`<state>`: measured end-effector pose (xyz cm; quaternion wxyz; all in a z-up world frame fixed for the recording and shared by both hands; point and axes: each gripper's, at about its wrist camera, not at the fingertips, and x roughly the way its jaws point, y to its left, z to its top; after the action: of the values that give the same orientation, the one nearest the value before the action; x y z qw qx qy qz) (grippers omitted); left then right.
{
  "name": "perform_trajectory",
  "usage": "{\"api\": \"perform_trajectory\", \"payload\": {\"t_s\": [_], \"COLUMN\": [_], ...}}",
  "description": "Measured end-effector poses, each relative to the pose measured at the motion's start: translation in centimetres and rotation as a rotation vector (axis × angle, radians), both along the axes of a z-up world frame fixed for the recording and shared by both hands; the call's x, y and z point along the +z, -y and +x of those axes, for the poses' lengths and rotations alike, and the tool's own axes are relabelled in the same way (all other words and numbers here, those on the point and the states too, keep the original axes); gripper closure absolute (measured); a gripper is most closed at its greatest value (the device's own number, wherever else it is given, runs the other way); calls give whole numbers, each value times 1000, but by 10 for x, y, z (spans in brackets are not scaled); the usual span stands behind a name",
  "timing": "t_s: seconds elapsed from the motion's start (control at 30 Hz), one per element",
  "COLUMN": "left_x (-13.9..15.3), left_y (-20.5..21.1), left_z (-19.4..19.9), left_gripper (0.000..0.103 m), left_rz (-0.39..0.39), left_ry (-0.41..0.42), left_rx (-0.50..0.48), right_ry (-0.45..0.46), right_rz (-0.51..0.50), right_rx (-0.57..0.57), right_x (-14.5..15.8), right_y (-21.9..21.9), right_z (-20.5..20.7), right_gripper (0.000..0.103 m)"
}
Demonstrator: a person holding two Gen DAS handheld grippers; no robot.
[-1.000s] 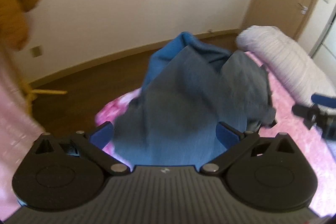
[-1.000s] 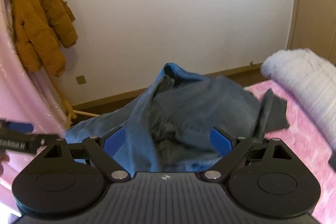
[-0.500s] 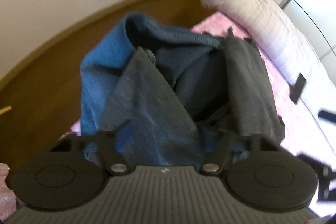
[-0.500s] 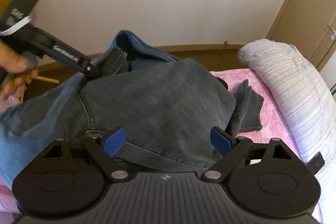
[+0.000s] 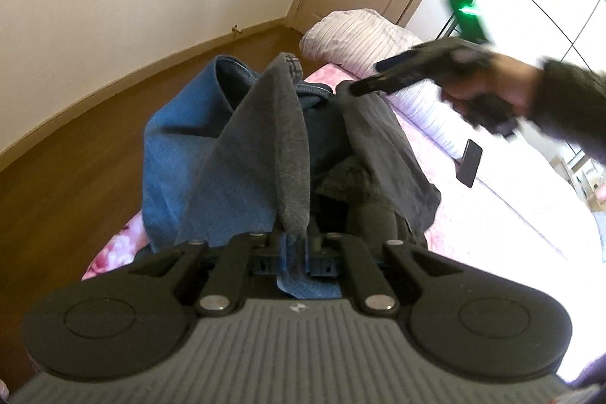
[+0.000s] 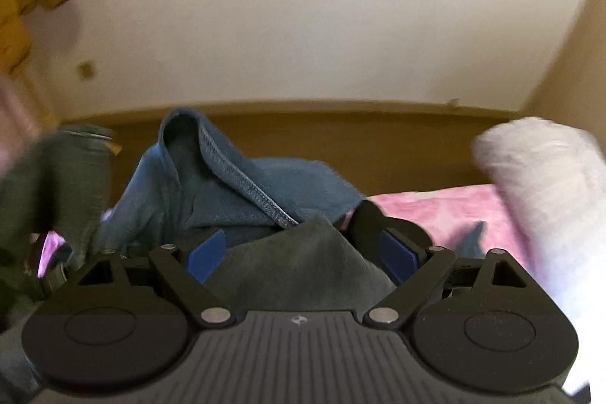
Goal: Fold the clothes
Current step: 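Grasp the grey jeans with the left gripper while the right gripper grasps them too, then lift the grey jeans out of the heap with both grippers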
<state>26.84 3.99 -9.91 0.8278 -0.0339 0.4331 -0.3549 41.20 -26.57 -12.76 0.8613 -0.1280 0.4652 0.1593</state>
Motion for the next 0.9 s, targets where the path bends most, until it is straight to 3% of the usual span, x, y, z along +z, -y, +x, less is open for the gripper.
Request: {"api": "perform_trajectory", "payload": {"t_s": [0.1,0.23,0.33,0.37,0.4,0.6,0.7,0.9], "left_x": [2,3,6,8,12,34,41,47], "left_y": [-7,-7,-1,1,2,14,24,64], "left_z": [-14,-20,-25,-27,-30,-64,-91,-164], "left_gripper": [98,98,98,98,99,99,99,99], "left_rz": [-12,-10,12,15,12,-10,2,18], "left_ry": [-13,-14,11,21,27,64,72,75], "left_rx": [40,79,67,63,60,24,-23,-180], "right_ry": [-137,-317,-354,-338,-317,-170,-133,-151], "right_rz": [30,118,132,124,117,179,226,312], "right_rx": [63,35,3,0,-2,-89,-134,-326], "right_x": [-22,-43,-38,-32,-23,40,65,57], "right_y": [8,20,24,27,31,76,97,133], "right_z": [33,50,39,30,20,-79,-150,-306], "right_gripper": [13,17,52,70,75,93,96,98]}}
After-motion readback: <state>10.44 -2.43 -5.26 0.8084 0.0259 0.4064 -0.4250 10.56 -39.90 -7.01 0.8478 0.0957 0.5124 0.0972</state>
